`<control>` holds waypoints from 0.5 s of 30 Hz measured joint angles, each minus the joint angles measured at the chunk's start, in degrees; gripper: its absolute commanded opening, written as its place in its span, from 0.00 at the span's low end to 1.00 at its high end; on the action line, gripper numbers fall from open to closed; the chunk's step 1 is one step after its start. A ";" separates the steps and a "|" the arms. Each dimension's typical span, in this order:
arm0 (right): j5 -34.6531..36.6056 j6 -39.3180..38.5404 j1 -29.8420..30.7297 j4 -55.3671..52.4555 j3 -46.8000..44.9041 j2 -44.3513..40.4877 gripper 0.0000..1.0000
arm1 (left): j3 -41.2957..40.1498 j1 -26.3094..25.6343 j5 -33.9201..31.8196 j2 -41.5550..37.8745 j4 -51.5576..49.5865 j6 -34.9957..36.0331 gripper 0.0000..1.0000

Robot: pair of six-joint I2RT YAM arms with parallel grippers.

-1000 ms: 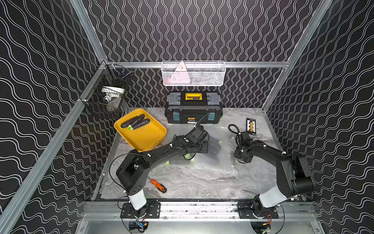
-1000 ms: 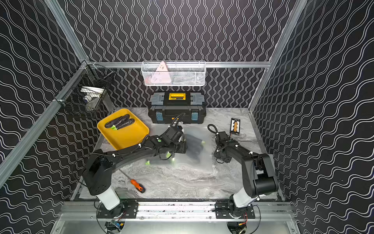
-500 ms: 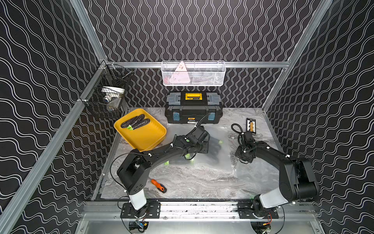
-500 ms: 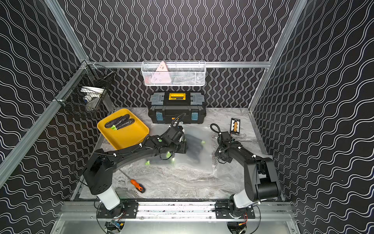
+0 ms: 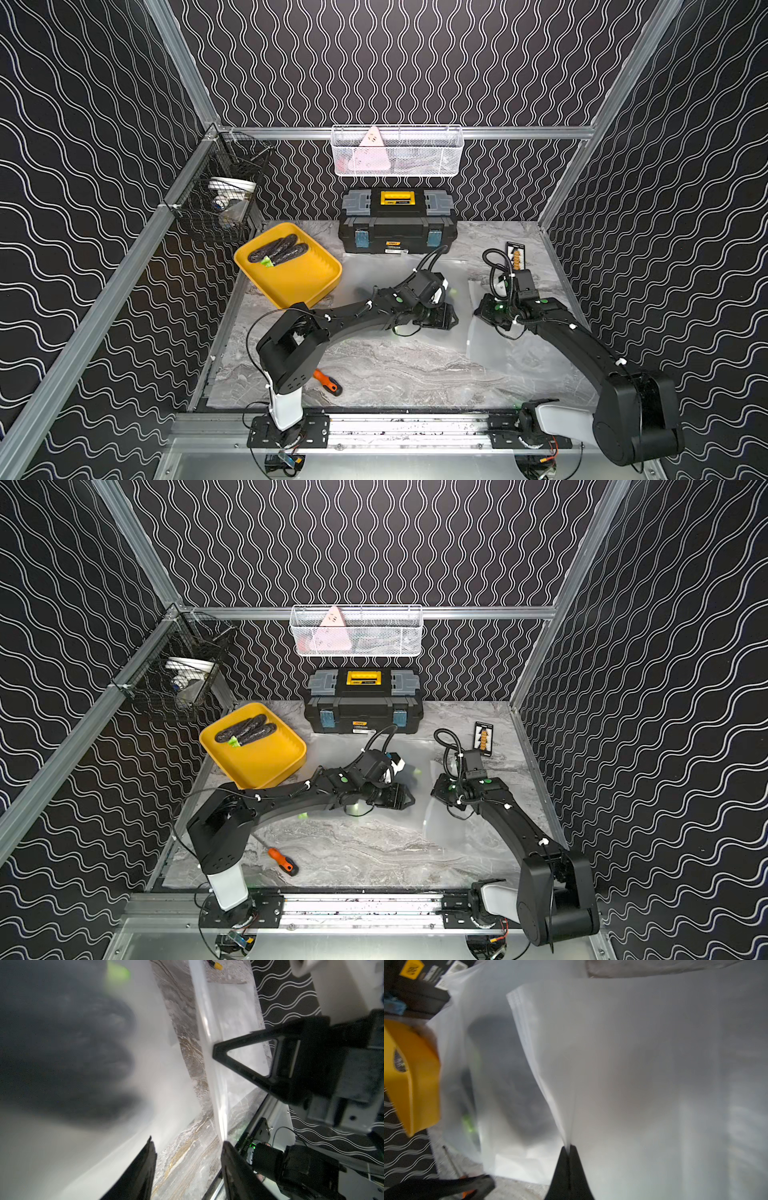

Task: Place the eggplant in a zip-top bag and seal the zipper
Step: Open the zipper of the food storage bag at the center of the board.

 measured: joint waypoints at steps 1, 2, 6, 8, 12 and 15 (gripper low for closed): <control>-2.10 0.81 0.31 1.88 -0.35 0.04 0.05 | -0.50 -0.09 0.96 0.07 1.14 -0.72 0.52; -3.43 1.11 0.55 3.15 -0.48 0.13 0.05 | -0.94 -0.13 1.60 0.07 1.90 -1.36 0.51; -8.63 2.56 1.51 8.70 -0.31 1.22 0.05 | -2.43 -0.09 2.23 -0.39 3.19 -2.67 0.44; -10.34 2.67 1.51 9.92 0.17 1.88 0.05 | -3.13 0.37 2.34 -1.03 3.65 -2.97 0.37; -11.65 2.67 1.57 11.26 0.44 2.43 0.06 | -4.52 2.67 2.49 -2.47 4.74 -3.28 0.25; -12.26 2.67 1.62 12.24 0.13 2.45 0.10 | -5.09 3.80 2.84 -3.02 5.53 -3.26 0.24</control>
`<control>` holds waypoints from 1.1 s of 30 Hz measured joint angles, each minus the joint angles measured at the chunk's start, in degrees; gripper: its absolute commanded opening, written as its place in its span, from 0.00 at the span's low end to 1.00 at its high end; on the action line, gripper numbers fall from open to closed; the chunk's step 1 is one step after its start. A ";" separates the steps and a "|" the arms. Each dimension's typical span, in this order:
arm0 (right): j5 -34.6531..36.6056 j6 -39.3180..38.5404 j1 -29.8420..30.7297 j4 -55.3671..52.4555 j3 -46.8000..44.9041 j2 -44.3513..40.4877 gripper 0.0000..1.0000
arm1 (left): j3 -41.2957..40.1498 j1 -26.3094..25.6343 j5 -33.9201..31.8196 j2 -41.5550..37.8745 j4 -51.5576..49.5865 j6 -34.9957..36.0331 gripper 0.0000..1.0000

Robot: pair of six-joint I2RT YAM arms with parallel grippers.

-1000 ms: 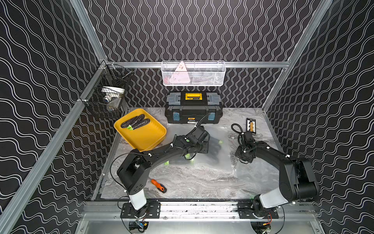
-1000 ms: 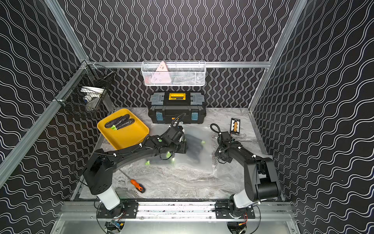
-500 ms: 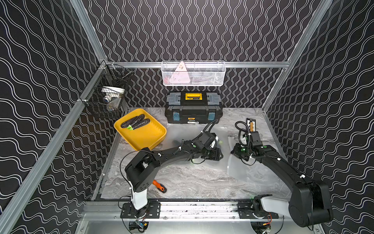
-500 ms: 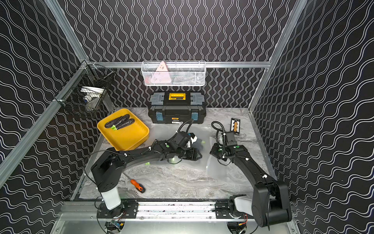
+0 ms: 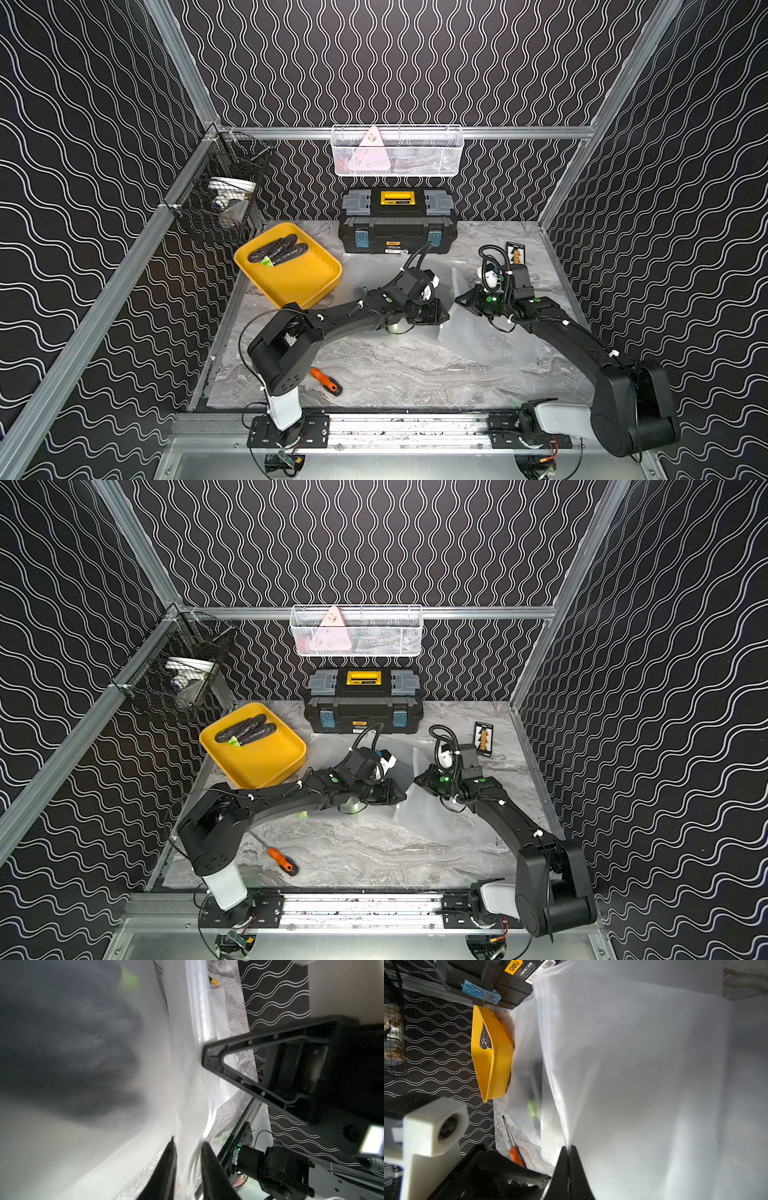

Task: Place the eggplant in a zip-top bag and seal the zipper
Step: Open the zipper of the food storage bag at the center of the board.

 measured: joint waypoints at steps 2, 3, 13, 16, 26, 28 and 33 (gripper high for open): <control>-0.72 0.04 0.00 0.81 -0.37 0.22 0.10 | -0.31 0.13 0.66 -0.02 0.20 0.00 0.24; -1.01 0.09 0.02 1.20 -0.59 0.39 0.10 | -0.46 0.13 0.90 0.02 0.26 0.00 0.25; -3.80 0.85 0.26 4.09 -2.45 0.68 0.15 | -0.26 0.15 2.54 1.66 1.46 -0.50 0.15; -4.13 0.87 0.26 4.42 -2.69 0.90 0.20 | -0.66 0.15 3.19 2.36 2.95 -1.11 0.05; -3.34 -0.22 0.28 2.69 -0.98 1.07 0.36 | -0.96 -0.09 2.91 2.34 3.32 -0.81 0.00; -2.67 -0.44 0.28 2.23 0.09 1.36 0.36 | -0.81 -0.44 1.53 1.99 2.45 0.22 0.00; -2.27 -0.42 0.46 1.46 0.79 2.86 0.31 | 1.20 -3.32 -2.71 1.46 -1.16 3.69 0.00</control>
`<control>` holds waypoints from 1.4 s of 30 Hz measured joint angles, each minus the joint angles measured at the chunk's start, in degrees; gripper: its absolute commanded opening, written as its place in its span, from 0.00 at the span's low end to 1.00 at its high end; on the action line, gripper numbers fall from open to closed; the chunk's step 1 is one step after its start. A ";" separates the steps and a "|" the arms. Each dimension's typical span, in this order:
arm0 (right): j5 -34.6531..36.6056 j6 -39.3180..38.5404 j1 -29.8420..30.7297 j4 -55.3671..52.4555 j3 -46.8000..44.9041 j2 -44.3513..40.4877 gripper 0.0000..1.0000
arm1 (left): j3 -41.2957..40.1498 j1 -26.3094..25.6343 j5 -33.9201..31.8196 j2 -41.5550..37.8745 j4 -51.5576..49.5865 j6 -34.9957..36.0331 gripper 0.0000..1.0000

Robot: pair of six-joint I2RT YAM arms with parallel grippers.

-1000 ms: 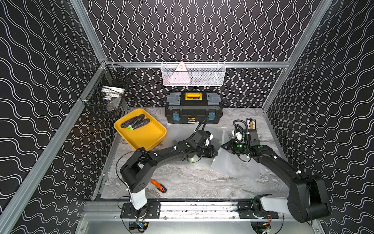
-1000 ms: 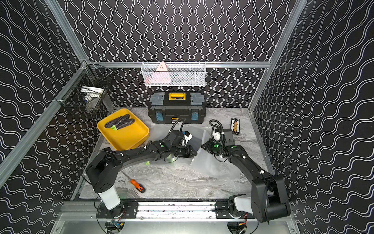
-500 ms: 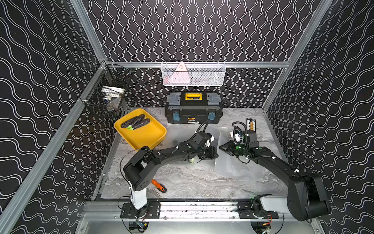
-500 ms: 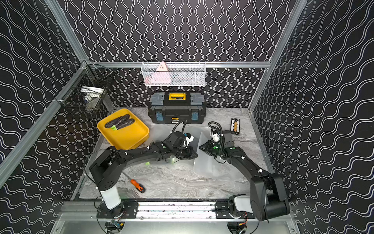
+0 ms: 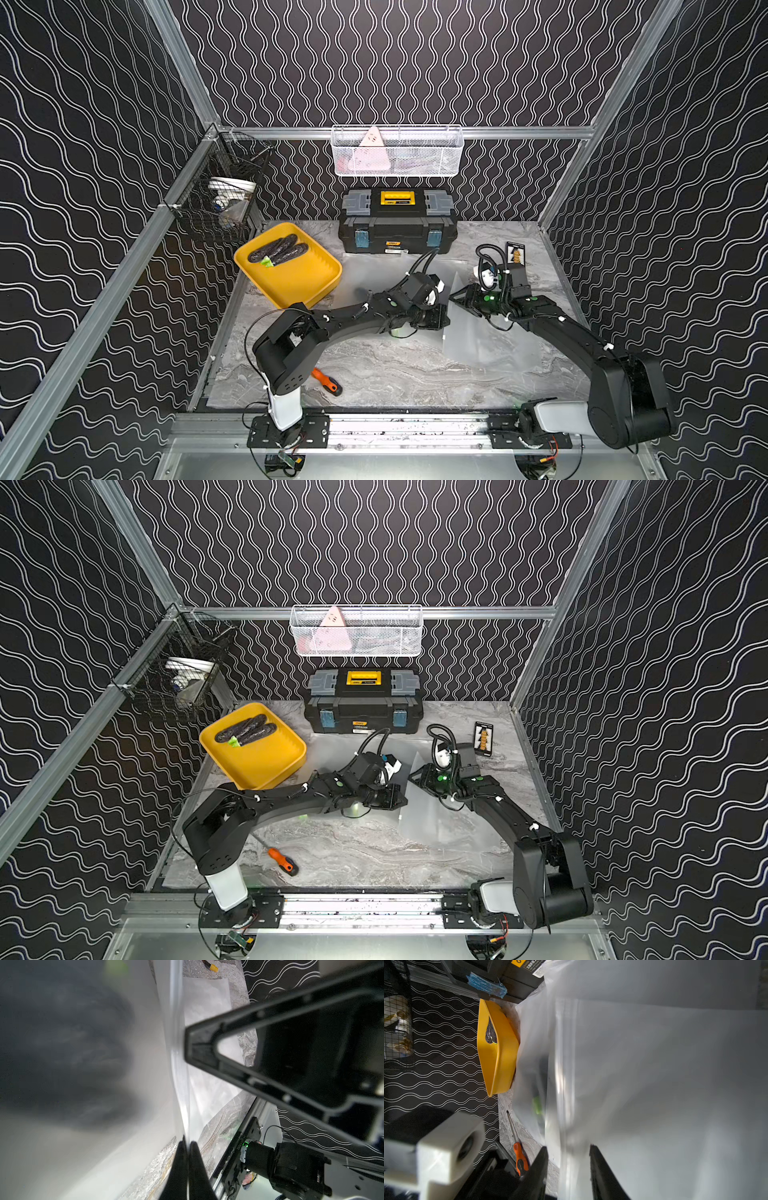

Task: Place the eggplant in a zip-top bag and seal the zipper
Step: Open the zipper of the food storage bag at the center of the board.

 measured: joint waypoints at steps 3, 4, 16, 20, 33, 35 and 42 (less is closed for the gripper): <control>-0.04 -0.04 0.57 -0.02 0.09 0.68 0.17 | 0.48 -0.68 -1.95 -0.13 -1.38 1.42 0.00; -0.04 -0.02 0.63 -0.02 0.11 0.79 0.15 | 0.48 -0.66 -2.73 -0.17 -1.81 1.51 0.00; -1.60 -0.20 0.79 2.05 -1.88 0.92 0.08 | -0.22 -0.76 -6.08 -1.73 -4.24 2.93 0.28; -3.87 -0.17 0.79 4.50 -2.89 1.09 0.08 | -2.73 1.55 -3.37 -3.61 -2.73 1.77 0.34; -11.41 0.83 1.27 13.20 -4.98 0.81 0.11 | -8.04 6.51 3.91 -4.92 3.98 -3.28 0.27; -11.41 0.35 1.33 13.18 -4.79 0.94 0.11 | -8.20 6.69 4.55 -4.96 4.61 -3.52 0.27; -11.41 0.22 1.81 13.27 -4.76 1.14 0.11 | -9.84 9.05 6.62 -6.58 7.65 -4.96 0.27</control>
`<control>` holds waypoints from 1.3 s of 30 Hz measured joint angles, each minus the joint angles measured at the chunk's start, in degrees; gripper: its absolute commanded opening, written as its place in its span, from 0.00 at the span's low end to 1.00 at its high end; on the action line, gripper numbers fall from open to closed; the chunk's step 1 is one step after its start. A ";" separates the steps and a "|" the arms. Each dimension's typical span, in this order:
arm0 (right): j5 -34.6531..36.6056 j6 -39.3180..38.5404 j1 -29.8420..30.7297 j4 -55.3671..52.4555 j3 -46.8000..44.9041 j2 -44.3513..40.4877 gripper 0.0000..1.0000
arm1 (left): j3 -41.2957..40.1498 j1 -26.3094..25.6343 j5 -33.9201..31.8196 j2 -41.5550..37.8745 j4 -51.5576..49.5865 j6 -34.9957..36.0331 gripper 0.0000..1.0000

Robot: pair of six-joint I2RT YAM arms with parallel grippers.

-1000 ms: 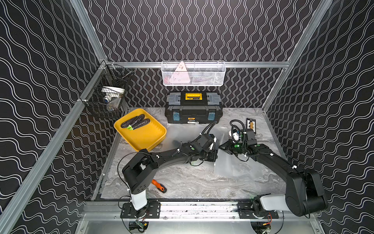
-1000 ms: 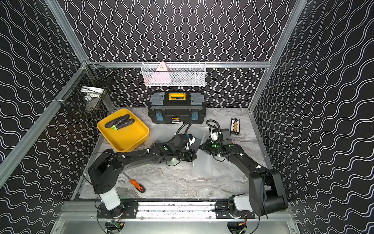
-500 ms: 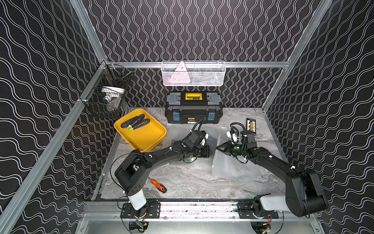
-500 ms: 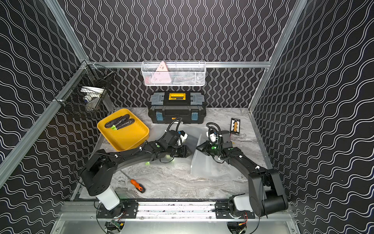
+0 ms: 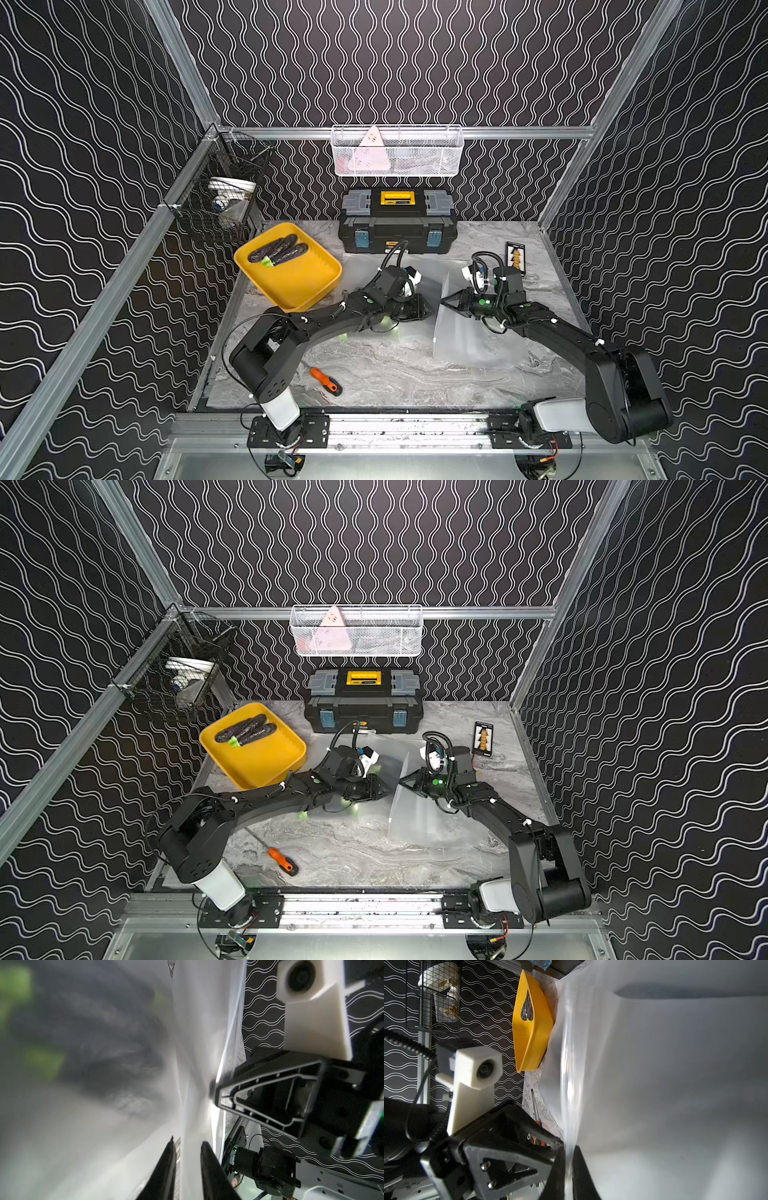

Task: Place the eggplant in a zip-top bag and seal the zipper
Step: Open the zipper of the food storage bag at the center of the board.

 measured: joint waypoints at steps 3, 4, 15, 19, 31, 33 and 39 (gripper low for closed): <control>0.00 0.00 0.31 0.22 0.00 0.42 0.11 | 0.00 -0.68 0.50 0.04 0.83 -0.02 0.27; 0.02 0.00 0.42 0.35 0.00 0.66 0.11 | -0.07 -0.87 0.76 0.07 1.09 -0.02 0.27; 0.07 -0.02 0.94 0.42 0.68 1.18 0.12 | -0.39 -1.03 0.94 0.50 1.64 0.09 0.20; 0.02 -0.04 1.05 0.42 0.70 1.01 0.12 | -0.39 -1.03 0.68 1.03 1.62 0.13 0.21; 0.02 -0.46 2.54 0.37 1.90 2.62 0.13 | 0.61 -1.03 1.16 1.99 1.29 0.48 0.21; 0.02 -0.48 2.71 0.35 2.10 2.78 0.13 | 1.11 -1.03 1.11 2.29 0.94 0.74 0.17; 0.79 -2.05 2.82 -1.90 3.19 2.54 0.13 | 1.66 -1.03 0.11 2.80 -0.76 1.97 0.00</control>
